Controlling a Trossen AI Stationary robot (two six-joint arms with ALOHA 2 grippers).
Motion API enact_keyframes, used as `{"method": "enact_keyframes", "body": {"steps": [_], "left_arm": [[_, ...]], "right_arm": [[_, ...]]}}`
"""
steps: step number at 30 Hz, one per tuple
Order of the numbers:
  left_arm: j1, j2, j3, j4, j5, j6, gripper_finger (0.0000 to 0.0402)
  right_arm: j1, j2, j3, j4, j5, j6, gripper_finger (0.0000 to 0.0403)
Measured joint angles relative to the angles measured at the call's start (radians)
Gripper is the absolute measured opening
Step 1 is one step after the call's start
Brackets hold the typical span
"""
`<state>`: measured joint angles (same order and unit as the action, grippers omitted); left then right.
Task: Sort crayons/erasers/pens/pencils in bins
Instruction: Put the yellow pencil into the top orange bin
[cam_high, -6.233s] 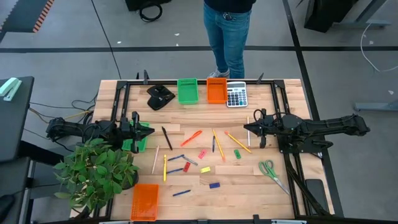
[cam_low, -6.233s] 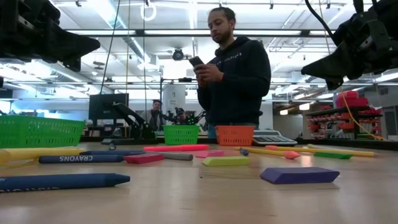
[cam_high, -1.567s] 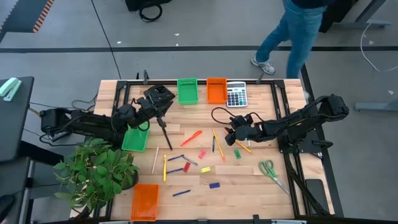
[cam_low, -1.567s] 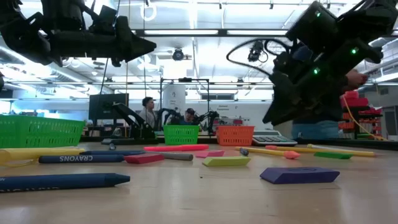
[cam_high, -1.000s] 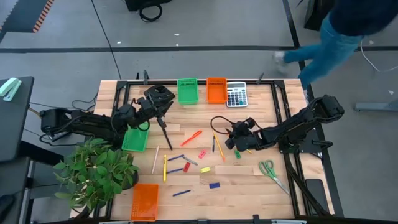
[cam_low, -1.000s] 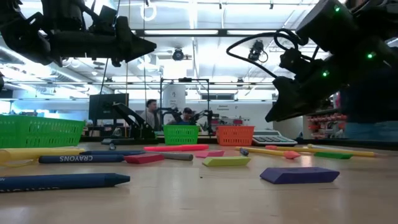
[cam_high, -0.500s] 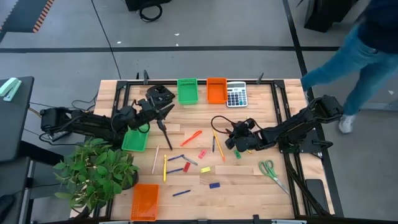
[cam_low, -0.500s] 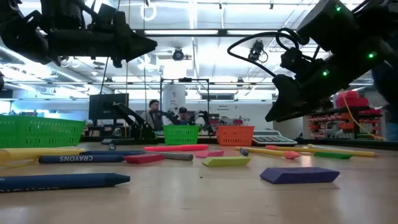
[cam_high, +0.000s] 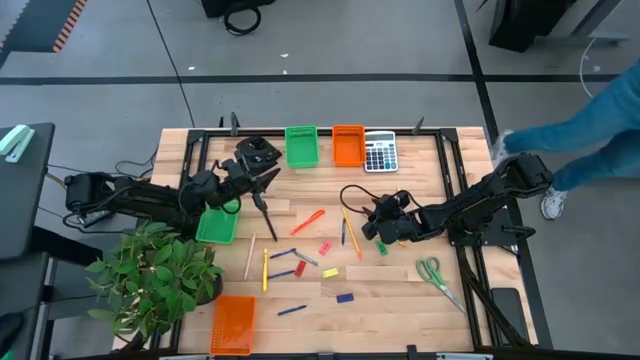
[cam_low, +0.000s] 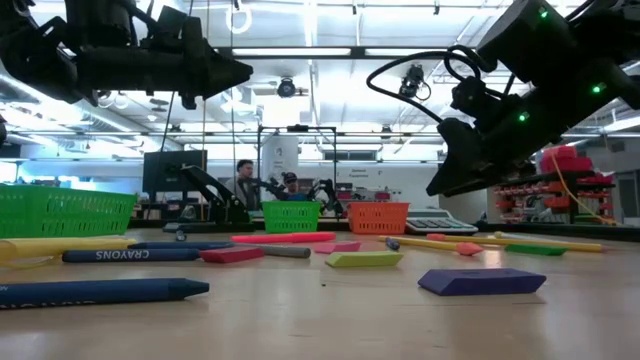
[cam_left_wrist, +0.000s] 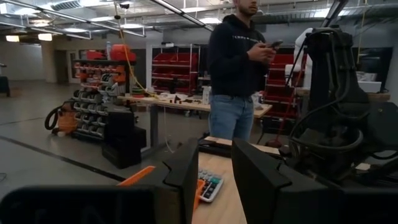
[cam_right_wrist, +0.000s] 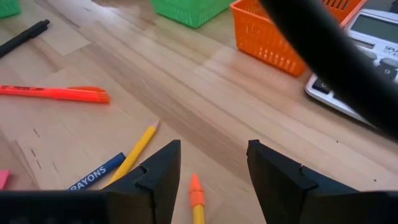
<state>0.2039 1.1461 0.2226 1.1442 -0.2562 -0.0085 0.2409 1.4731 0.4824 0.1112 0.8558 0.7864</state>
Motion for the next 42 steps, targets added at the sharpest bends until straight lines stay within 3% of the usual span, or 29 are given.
{"method": "enact_keyframes", "body": {"steps": [25,42], "left_arm": [[0.000,0.000,0.000,-0.091,0.021,-0.164,0.0107],[-0.001,0.000,0.000,-0.174,0.033,-0.148,0.0107]], "right_arm": [[0.000,0.000,0.000,-0.034,-0.087,-0.048,0.0190],[0.001,0.000,0.000,-0.050,-0.042,-0.035,0.0190]]}}
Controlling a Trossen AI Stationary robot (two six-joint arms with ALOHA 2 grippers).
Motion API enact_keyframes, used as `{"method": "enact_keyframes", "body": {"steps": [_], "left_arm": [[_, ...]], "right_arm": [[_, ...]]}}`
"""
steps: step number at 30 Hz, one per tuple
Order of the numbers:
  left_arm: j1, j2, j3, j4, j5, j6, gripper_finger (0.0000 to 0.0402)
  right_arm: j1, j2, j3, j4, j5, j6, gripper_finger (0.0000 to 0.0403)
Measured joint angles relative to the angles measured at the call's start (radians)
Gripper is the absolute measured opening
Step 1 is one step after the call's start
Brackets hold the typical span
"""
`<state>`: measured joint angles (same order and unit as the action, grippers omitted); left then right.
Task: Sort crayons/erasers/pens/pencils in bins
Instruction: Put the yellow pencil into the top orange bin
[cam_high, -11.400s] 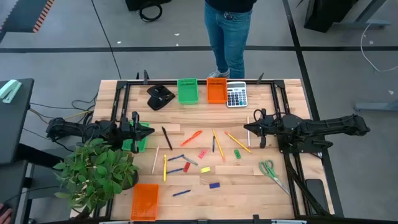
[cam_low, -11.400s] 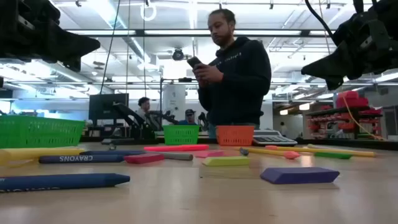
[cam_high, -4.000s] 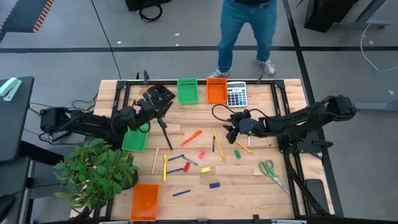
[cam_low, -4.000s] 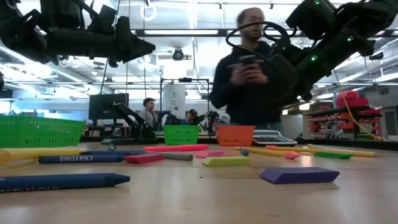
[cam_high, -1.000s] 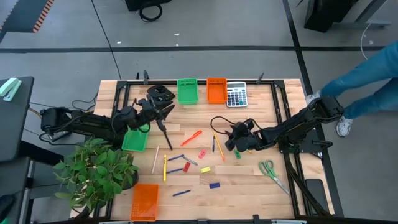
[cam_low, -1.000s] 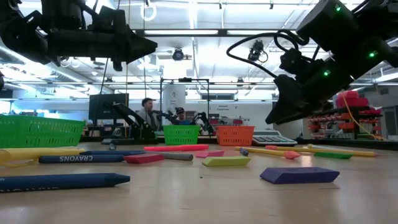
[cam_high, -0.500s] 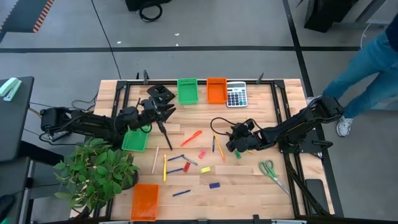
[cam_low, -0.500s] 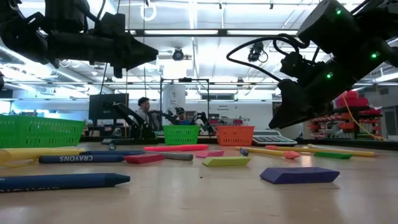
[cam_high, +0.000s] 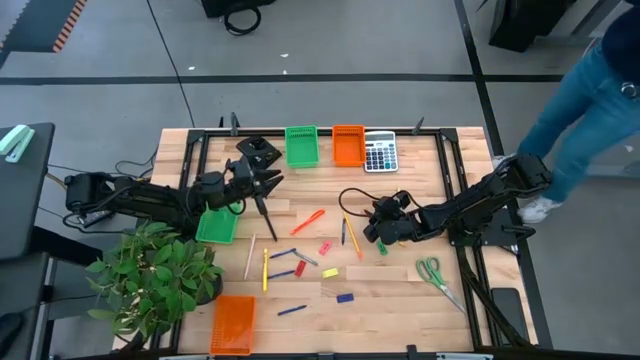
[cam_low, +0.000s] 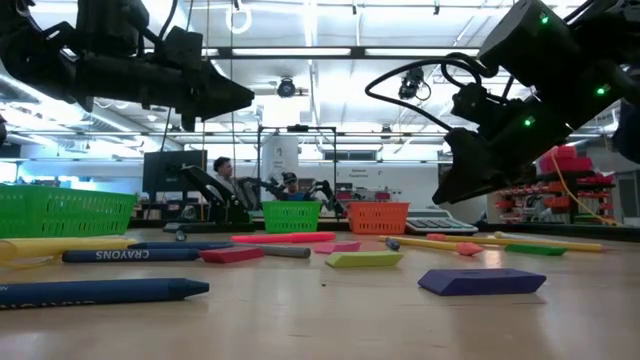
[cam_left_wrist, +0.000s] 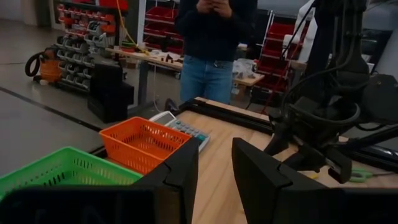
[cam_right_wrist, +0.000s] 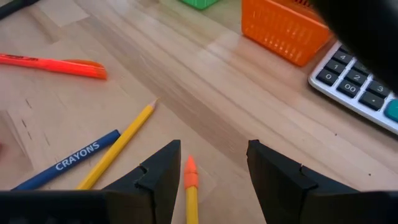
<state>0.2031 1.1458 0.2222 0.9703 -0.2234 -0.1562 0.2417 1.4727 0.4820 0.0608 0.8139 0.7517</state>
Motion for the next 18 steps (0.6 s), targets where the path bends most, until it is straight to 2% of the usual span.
{"method": "enact_keyframes", "body": {"steps": [18], "left_arm": [[0.000,0.000,0.000,0.000,0.000,0.010,0.0107]], "right_arm": [[0.003,0.000,0.000,0.000,-0.047,0.069,0.0190]]}}
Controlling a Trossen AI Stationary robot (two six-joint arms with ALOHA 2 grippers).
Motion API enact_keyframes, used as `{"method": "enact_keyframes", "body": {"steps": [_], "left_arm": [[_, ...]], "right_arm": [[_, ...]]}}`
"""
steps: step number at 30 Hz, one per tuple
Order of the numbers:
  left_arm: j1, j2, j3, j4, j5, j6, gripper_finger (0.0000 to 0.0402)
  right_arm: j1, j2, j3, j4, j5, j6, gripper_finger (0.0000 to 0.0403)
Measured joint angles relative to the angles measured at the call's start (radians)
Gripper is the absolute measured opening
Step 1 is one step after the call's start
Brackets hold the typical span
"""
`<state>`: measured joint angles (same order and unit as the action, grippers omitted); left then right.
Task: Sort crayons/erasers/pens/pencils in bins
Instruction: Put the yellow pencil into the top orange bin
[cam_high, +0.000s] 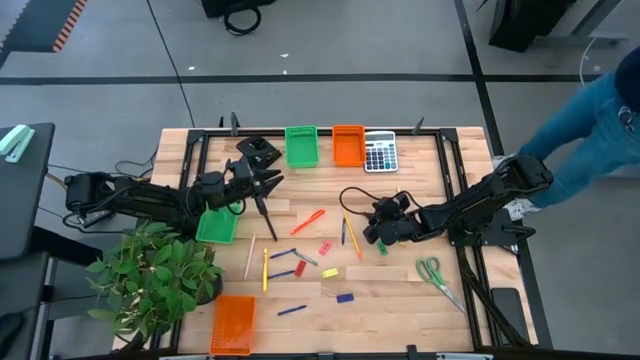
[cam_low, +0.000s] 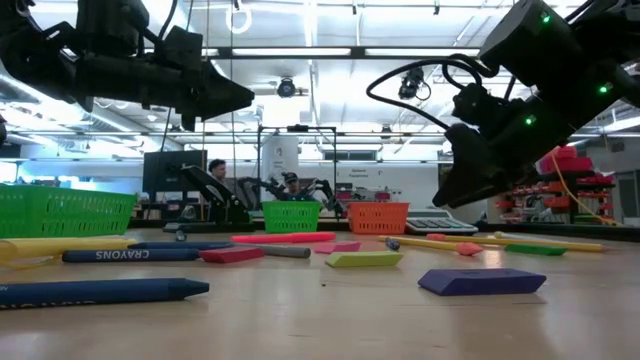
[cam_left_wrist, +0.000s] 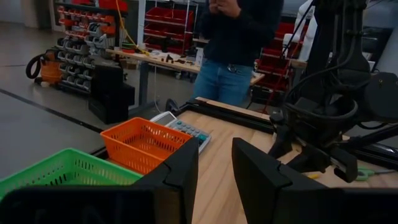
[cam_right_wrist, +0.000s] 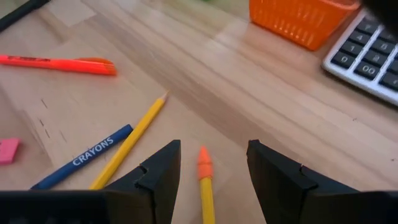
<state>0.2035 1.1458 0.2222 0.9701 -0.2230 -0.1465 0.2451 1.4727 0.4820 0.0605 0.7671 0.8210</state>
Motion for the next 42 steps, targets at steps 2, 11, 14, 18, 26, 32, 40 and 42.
{"method": "enact_keyframes", "body": {"steps": [2,11,14,18,26,32,40,42], "left_arm": [[0.000,0.000,0.000,-0.004,0.000,0.000,0.0107],[0.010,0.000,0.000,-0.018,0.000,0.002,0.0107],[0.012,0.000,0.000,-0.019,0.000,0.002,0.0107],[0.012,0.000,0.000,-0.019,0.000,0.003,0.0107],[0.012,0.000,0.000,-0.037,0.000,0.004,0.0107],[0.005,0.000,0.000,-0.062,0.000,0.001,0.0107],[0.005,0.000,0.000,-0.085,0.002,-0.026,0.0107],[0.005,0.000,0.000,-0.086,0.004,-0.026,0.0107]], "right_arm": [[0.000,0.000,0.000,0.000,-0.002,0.022,0.0190],[0.000,0.000,0.000,0.001,0.010,-0.009,0.0190],[0.000,0.000,0.000,0.000,0.021,-0.013,0.0190],[0.000,0.000,0.000,0.001,0.045,-0.021,0.0190],[0.000,0.000,0.000,0.025,0.048,0.004,0.0190],[0.000,0.000,0.000,0.024,0.048,0.019,0.0190],[0.000,0.000,0.000,0.024,0.048,0.049,0.0190],[0.000,0.000,0.000,0.024,0.048,0.049,0.0190]]}}
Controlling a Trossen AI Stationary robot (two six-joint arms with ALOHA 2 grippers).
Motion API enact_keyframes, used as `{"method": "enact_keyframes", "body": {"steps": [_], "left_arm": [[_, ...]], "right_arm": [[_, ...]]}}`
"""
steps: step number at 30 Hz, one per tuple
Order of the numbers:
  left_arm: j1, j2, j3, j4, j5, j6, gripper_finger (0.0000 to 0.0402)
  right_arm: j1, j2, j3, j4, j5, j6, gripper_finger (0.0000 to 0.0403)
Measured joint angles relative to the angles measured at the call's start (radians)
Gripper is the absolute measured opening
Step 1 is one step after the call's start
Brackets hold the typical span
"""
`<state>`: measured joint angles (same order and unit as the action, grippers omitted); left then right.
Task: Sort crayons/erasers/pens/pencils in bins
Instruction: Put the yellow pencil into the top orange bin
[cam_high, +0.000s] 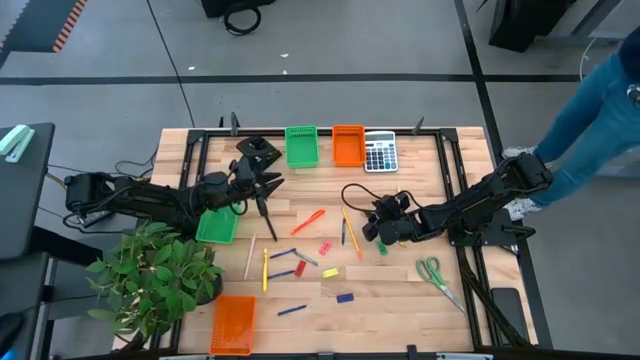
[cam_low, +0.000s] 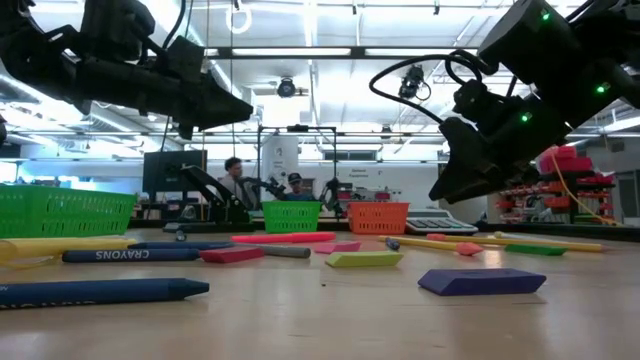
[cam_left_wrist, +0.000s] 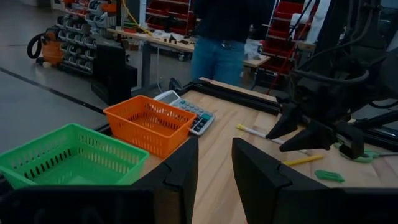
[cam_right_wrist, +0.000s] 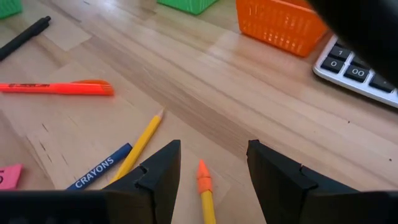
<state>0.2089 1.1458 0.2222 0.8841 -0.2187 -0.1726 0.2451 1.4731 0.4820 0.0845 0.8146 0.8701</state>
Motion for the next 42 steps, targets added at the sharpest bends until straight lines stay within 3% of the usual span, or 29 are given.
{"method": "enact_keyframes", "body": {"steps": [13,21,29,42], "left_arm": [[0.000,0.000,0.000,-0.008,0.066,0.000,0.0107],[0.000,0.000,0.000,-0.006,0.066,0.002,0.0103],[0.000,0.000,0.000,-0.006,0.066,0.003,0.0099],[0.000,0.000,0.000,-0.006,0.066,0.003,0.0094]], "right_arm": [[0.000,0.000,0.000,-0.043,0.006,-0.013,0.0190],[0.053,0.030,0.000,-0.033,0.141,-0.028,0.0190],[0.094,0.147,0.000,0.034,0.228,0.070,0.0190],[0.093,0.211,0.000,0.091,0.231,0.072,0.0190]]}}
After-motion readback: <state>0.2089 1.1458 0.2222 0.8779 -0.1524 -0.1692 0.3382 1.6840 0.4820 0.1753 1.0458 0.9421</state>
